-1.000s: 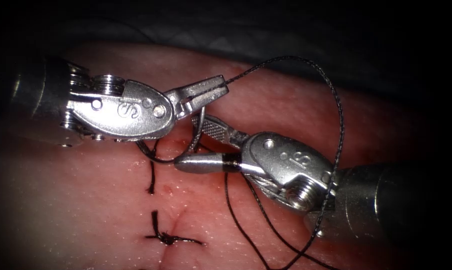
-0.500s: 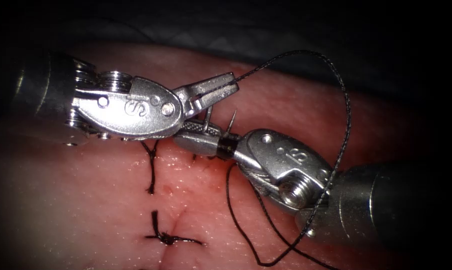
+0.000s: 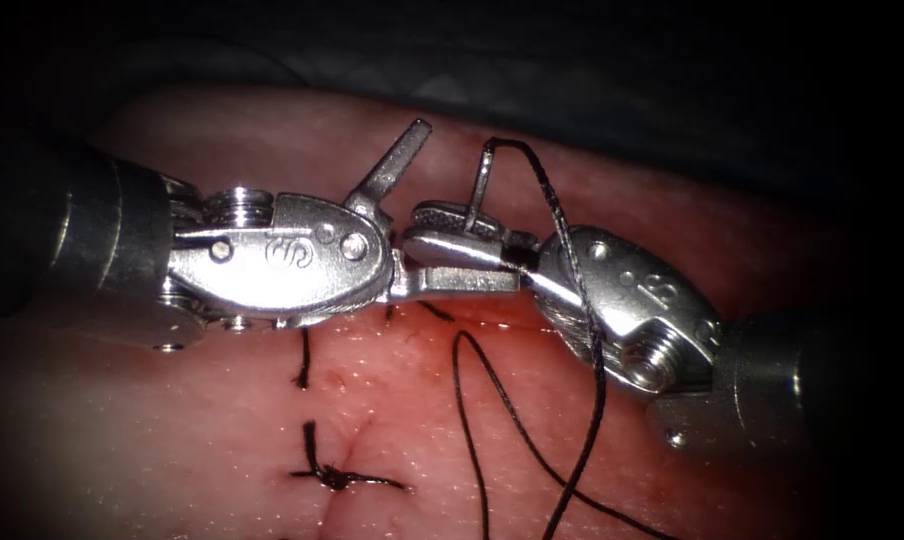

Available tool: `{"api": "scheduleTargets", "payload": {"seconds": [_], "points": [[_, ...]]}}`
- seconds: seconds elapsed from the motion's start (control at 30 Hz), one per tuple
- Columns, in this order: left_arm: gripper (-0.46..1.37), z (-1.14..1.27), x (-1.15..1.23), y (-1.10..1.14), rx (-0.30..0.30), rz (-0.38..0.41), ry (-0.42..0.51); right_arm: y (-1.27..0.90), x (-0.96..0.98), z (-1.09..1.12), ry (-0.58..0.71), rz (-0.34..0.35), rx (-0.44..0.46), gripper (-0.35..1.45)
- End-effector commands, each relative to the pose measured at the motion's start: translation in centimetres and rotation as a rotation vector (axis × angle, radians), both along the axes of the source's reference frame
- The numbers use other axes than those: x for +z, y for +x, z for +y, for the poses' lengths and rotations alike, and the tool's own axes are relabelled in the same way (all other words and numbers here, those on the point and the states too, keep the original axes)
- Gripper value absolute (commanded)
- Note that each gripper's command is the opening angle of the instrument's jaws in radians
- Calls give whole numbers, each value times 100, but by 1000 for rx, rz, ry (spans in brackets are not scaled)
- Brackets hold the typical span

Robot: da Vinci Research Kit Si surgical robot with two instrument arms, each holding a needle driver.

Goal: Wound Closure
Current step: Pass over the needle from the left to the right gripper, then hand the needle back to the left to adjust

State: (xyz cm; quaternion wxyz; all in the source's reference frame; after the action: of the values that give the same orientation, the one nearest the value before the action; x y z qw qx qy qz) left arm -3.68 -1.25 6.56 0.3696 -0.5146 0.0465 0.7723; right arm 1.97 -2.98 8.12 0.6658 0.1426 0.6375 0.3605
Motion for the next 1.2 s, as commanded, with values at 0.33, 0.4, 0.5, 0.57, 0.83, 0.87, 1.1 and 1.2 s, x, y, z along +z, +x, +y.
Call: {"api": "scheduleTargets", "payload": {"seconds": [0.33,0.4,0.5,0.57,0.83,0.87,1.1,1.2], "points": [[116,-20,-15,32,124,-38,51,-28,2,11,36,147,-59,-35],[114,-23,-15,40,156,-31,73,-40,0,18,36,211,-102,-35],[111,-24,-14,48,206,-19,99,-53,-1,22,39,298,-181,-35],[108,-22,-14,52,241,-12,118,-58,-2,25,41,353,-242,-35],[105,-8,-15,51,410,41,158,-63,-8,38,78,457,-348,-35],[105,-7,-15,50,429,46,162,-62,-9,39,81,457,-349,-35],[107,7,-12,32,564,97,183,-47,-10,37,94,472,-446,-35],[109,14,-9,23,612,121,169,-44,-10,34,93,474,-454,-35]]}}
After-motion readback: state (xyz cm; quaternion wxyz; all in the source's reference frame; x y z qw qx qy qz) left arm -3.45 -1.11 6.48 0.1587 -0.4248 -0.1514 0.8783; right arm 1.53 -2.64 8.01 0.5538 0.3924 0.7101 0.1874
